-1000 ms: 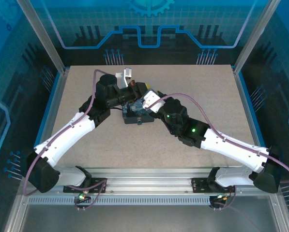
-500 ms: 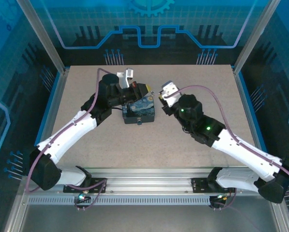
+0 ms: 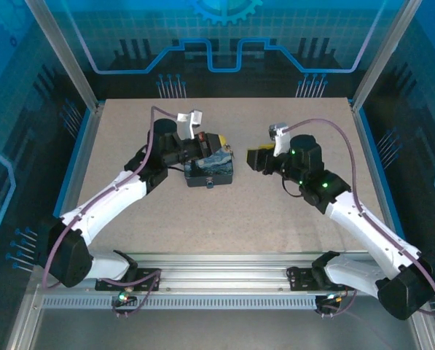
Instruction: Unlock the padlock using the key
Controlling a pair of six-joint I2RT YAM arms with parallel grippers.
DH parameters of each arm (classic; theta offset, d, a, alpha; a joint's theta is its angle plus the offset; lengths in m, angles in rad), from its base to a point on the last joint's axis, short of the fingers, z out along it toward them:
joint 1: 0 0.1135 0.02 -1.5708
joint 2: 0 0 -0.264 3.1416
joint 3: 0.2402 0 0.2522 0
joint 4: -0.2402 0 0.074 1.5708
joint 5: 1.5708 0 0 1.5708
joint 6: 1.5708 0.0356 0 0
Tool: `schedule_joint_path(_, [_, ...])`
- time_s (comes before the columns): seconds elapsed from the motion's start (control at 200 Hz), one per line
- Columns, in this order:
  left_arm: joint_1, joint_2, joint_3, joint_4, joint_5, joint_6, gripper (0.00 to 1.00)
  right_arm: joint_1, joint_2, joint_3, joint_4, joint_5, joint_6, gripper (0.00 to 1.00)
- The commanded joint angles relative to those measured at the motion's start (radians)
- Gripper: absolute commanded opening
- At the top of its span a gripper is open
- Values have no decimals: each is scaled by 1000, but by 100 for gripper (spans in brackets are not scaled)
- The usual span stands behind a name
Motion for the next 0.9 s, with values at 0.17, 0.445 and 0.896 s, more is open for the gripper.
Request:
schedule_joint_path(0.17, [9, -43, -134, 203, 65, -39, 0, -43, 39, -210, 478, -274, 403, 49])
schedule_joint_path(0.445, [5, -41, -182, 315, 76, -113, 0, -47, 88, -292, 769, -279, 626, 57])
schedule_joint_path(0.896, [-5, -8, -198, 450, 70, -226, 0, -17, 169, -292, 990, -292, 748, 48])
